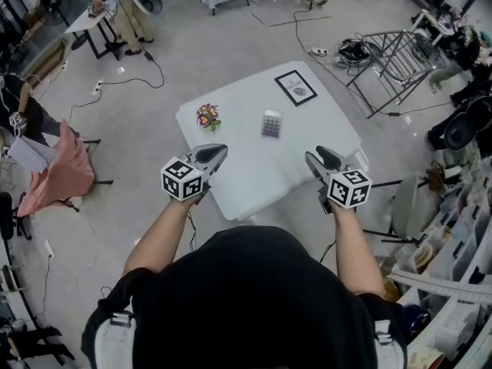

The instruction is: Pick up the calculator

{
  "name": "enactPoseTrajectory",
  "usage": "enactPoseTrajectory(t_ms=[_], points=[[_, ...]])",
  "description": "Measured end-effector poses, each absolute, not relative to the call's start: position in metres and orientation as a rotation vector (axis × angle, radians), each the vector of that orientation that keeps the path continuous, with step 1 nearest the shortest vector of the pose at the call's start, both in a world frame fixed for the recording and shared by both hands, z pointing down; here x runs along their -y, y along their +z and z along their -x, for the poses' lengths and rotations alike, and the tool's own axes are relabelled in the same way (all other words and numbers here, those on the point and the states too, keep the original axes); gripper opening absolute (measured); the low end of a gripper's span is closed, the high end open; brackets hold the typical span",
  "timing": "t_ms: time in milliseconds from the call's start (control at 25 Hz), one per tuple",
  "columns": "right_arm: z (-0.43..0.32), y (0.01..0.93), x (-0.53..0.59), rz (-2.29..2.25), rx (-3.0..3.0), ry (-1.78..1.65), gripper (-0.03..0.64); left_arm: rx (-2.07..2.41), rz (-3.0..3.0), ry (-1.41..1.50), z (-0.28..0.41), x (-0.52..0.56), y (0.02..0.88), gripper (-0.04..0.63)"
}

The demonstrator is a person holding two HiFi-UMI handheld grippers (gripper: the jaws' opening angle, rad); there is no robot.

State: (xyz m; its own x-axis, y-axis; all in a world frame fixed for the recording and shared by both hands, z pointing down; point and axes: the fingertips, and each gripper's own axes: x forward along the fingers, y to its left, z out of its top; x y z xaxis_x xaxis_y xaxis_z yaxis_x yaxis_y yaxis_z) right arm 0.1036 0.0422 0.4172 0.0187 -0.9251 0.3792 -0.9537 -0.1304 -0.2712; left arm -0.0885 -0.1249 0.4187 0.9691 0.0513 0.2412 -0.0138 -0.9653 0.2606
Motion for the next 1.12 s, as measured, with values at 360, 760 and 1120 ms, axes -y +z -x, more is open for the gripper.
enactPoseTrajectory(t_ms=[360,760,1120], points=[[-0.098,0.419,-0.035,-2.191,2.013,0.747,0.186,-0.037,-2.843,0.349,0.091,0.136,0.423,0.018],[-0.109,0.421,-0.026,-2.202,2.020,0.755,0.186,-0.054,-2.853,0.351,0.082,0.143,0.423,0.018],[-0.129,0.425,0.005,-2.163,2.070,0.759,0.186,-0.013,-2.856,0.354,0.065,0.161,0.423,0.018]])
